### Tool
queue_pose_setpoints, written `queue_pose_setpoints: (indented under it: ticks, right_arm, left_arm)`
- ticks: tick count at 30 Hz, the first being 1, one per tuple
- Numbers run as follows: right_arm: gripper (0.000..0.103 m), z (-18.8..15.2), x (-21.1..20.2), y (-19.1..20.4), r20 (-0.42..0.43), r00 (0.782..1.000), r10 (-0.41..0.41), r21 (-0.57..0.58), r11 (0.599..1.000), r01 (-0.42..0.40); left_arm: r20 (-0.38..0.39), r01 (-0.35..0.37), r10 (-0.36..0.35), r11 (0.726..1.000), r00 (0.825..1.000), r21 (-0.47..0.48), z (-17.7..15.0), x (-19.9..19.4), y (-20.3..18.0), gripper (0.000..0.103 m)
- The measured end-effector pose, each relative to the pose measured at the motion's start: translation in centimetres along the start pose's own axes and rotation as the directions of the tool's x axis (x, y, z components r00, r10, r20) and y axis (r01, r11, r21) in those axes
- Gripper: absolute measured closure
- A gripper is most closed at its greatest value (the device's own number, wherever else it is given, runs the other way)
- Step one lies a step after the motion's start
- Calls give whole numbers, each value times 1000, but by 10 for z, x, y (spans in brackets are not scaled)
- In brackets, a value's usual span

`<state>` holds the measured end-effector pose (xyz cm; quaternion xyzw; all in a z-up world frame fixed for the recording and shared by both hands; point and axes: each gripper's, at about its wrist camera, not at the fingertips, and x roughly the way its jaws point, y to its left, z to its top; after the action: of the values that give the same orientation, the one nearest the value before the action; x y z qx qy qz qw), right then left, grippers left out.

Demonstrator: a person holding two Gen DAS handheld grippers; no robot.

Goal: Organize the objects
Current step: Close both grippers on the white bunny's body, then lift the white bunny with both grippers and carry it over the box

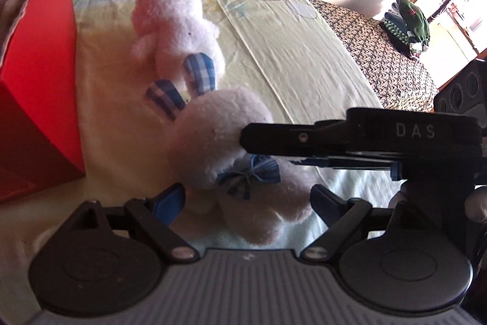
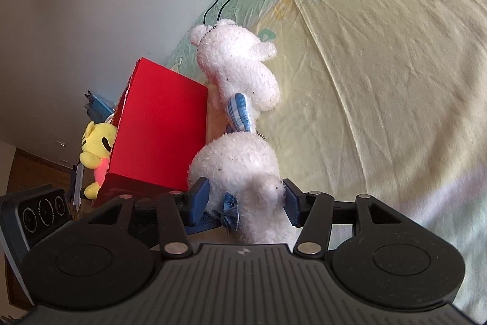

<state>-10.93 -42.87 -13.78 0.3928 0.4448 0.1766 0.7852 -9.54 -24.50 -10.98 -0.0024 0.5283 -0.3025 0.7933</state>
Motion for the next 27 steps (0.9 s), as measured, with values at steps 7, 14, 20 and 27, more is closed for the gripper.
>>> queue_pose_setpoints:
  ticks: [7, 14, 20, 27]
  right_arm:
    - [54, -6, 17, 16, -65, 998, 12, -78, 997, -17]
    - [63, -14, 4, 16, -66, 998, 22, -89, 996, -28]
    - [64, -17, -17, 21, -3, 999, 39, -115, 993, -39]
    - [64, -18, -38, 42, 80, 993, 89, -215, 974, -70]
  left_arm:
    - [3, -26, 26, 999, 1000, -26, -5, -1, 10, 18]
    - [57, -73, 69, 996, 996, 54, -4, -14, -11, 19]
    - [118, -97, 84, 989, 989, 108, -5, -25, -34, 19]
    - [225, -138, 103, 979, 969, 147, -8, -54, -49, 19]
